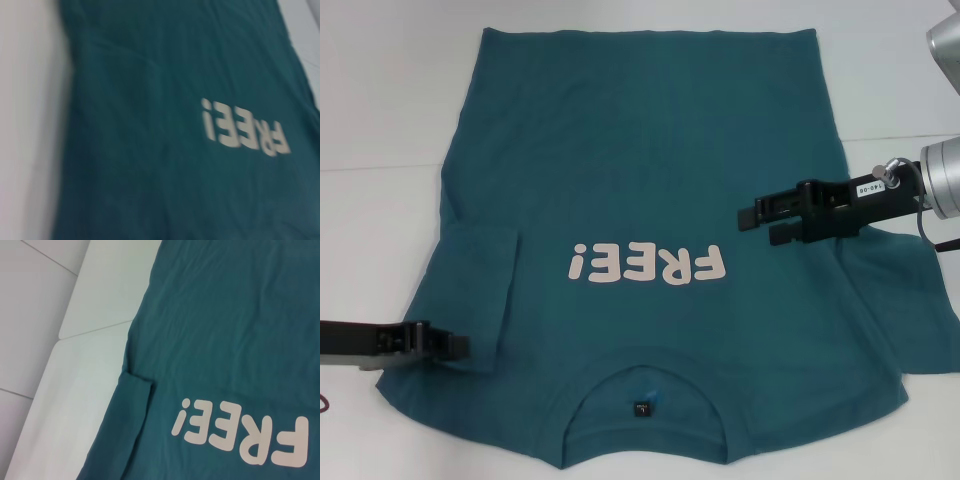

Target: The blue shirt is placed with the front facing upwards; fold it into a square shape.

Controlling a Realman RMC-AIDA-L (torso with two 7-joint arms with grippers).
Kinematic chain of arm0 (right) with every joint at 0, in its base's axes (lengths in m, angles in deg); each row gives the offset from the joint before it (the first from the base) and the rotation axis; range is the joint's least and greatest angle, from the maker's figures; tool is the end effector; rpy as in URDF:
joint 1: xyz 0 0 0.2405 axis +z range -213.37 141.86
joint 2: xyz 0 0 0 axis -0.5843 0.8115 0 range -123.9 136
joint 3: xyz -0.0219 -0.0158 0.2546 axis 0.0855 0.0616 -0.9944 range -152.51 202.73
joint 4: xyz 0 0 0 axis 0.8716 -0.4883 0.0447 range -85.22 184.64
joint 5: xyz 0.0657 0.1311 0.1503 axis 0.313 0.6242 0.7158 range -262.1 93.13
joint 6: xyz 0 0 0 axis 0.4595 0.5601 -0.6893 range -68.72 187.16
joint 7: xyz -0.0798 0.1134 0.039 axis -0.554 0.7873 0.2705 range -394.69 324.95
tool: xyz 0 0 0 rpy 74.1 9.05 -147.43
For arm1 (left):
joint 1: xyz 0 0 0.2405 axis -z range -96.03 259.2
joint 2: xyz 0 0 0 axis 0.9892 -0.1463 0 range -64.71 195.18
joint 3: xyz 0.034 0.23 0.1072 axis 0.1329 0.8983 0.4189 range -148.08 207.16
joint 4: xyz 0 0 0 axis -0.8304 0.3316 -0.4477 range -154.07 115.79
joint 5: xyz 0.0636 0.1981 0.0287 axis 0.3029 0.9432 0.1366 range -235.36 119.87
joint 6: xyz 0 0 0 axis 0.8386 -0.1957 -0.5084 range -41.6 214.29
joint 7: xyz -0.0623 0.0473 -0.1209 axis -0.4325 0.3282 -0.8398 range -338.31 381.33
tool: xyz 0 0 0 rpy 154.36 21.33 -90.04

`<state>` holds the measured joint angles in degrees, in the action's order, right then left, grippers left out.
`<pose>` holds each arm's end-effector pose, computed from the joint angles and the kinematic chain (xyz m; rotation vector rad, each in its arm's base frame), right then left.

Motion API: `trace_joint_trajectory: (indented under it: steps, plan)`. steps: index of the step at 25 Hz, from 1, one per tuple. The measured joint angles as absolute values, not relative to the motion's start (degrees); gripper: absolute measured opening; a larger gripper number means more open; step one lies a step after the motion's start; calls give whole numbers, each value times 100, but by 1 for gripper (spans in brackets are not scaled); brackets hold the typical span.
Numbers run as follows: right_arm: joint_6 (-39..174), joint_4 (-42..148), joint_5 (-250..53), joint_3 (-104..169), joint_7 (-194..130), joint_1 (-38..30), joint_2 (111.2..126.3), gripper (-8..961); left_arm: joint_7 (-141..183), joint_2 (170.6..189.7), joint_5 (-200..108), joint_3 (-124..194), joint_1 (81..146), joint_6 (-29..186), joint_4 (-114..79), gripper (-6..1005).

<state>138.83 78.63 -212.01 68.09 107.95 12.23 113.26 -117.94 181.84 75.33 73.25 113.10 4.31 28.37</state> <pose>0.2323 0.4198 0.0450 -2.2979 1.7997 0.3896 -0.2927 0.3519 0.0269 -2.2340 -1.7651 -0.2859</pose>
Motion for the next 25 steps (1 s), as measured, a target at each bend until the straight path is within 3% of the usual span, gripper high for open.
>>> trace_joint_trajectory:
  steps: [12,23,25]
  plan:
    - [13910,7930,-21213,6809,10731,1152,11289,685,-11574,18126,7251,5712,11186,-765,2790,349]
    - [14033,8032,-21223,6823,10508,1048,11222,681,-11522,18078,6951,5622,11089,-1209,2238,448]
    - [14198,8110,-21224,6819,10524,991,11154,681,-11516,18131,6944,5621,11059,-1206,2237,583]
